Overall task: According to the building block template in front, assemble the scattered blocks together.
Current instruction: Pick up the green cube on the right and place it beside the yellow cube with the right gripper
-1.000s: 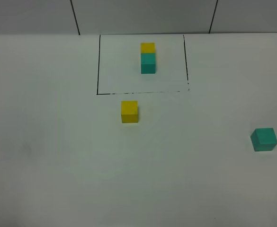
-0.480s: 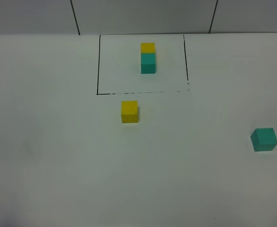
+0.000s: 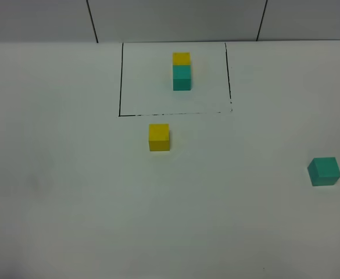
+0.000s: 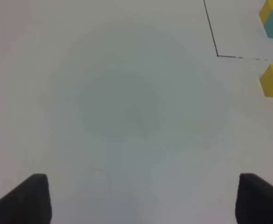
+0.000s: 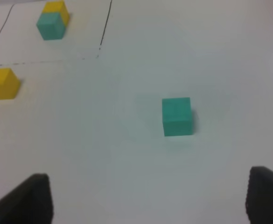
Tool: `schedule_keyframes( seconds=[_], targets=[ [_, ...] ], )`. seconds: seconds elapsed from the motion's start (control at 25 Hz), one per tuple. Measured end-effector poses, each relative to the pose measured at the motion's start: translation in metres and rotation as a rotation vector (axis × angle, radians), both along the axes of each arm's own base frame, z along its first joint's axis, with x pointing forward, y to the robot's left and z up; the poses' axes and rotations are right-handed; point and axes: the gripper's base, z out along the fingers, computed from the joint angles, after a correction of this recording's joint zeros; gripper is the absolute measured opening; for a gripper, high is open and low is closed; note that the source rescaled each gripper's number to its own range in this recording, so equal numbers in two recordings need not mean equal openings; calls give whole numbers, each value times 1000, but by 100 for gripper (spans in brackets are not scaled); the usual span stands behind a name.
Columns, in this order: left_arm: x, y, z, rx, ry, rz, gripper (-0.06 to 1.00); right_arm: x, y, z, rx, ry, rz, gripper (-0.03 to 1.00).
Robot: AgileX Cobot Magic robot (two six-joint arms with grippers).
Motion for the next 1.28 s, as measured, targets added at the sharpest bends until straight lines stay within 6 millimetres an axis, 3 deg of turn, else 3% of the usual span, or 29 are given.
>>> schedule_keyframes(
  seconds=[1.16, 1.28],
  targets=[
    [0, 0, 0, 4, 3, -3, 74, 0, 3, 1, 36, -3, 23, 69],
    [0, 0, 0, 4, 3, -3, 74, 7, 5, 2, 56, 35, 32, 69]
  ],
)
